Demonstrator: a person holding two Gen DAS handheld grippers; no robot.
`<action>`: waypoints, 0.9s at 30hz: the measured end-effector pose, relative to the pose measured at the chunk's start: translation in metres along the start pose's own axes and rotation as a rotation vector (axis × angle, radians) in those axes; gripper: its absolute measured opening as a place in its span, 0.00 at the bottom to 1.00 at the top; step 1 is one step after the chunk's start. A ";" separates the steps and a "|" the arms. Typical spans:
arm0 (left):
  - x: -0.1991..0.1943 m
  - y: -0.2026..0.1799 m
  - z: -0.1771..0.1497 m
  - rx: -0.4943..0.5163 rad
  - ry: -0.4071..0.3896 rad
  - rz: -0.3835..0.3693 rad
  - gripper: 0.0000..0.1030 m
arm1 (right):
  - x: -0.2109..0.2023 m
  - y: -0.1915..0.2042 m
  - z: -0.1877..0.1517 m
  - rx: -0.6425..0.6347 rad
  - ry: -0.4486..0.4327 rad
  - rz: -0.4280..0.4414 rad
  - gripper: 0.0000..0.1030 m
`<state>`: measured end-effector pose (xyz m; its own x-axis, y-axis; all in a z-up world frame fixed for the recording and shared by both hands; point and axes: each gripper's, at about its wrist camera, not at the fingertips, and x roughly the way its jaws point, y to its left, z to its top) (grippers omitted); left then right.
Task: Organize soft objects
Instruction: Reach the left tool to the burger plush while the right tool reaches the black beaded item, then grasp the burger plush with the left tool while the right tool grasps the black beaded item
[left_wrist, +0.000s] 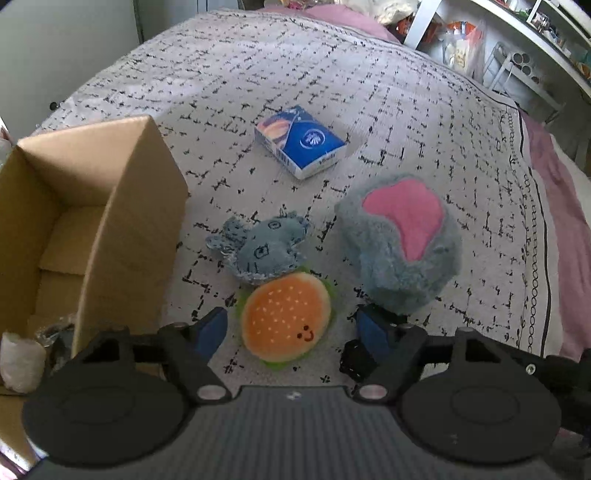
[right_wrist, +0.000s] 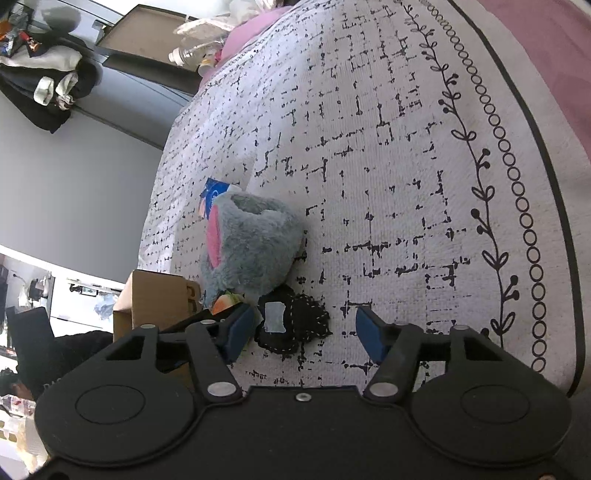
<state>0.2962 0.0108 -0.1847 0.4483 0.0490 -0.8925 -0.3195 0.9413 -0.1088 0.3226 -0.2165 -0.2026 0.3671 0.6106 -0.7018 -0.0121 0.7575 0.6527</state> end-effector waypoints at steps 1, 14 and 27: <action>0.002 0.001 0.000 -0.002 0.002 -0.006 0.69 | 0.002 0.000 0.000 -0.002 0.005 -0.002 0.60; 0.008 0.005 -0.001 -0.031 0.016 -0.082 0.45 | 0.018 0.011 -0.001 -0.062 0.031 -0.032 0.60; -0.013 0.017 -0.001 -0.061 -0.030 -0.106 0.45 | 0.031 0.025 -0.003 -0.126 0.007 -0.038 0.55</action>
<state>0.2841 0.0260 -0.1755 0.5070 -0.0389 -0.8611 -0.3186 0.9197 -0.2292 0.3307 -0.1777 -0.2084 0.3626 0.5824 -0.7276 -0.1155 0.8028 0.5850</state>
